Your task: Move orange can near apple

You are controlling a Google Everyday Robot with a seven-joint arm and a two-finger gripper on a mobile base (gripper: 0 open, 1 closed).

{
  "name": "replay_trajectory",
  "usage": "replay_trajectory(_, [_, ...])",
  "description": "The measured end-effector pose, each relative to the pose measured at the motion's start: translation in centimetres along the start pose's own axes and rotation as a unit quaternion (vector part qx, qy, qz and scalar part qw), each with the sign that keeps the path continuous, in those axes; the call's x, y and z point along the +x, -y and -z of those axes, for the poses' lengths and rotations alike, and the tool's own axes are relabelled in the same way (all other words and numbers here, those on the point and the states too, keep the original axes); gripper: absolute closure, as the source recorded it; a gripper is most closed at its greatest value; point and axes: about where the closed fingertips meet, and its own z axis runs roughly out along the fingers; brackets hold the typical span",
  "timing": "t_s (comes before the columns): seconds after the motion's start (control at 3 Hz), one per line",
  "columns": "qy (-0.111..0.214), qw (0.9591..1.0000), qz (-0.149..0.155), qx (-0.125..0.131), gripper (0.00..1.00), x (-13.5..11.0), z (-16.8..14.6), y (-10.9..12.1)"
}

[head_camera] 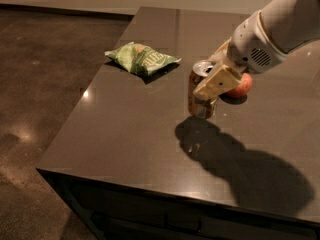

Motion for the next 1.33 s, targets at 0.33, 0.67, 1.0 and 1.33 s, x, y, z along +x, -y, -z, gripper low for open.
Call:
replay_trajectory(0.33, [-0.013, 0.9995, -0.022, 0.020, 1.00, 2.2, 0.2, 2.6])
replay_trajectory(0.67, [-0.017, 0.9983, -0.047, 0.030, 1.00, 4.7, 0.1, 4.3])
replay_trajectory(1.0, [-0.015, 0.9966, -0.066, 0.048, 0.82, 6.9, 0.6, 5.0])
replay_trajectory(1.33, [-0.017, 0.9939, -0.083, 0.070, 0.59, 8.7, 1.2, 5.7])
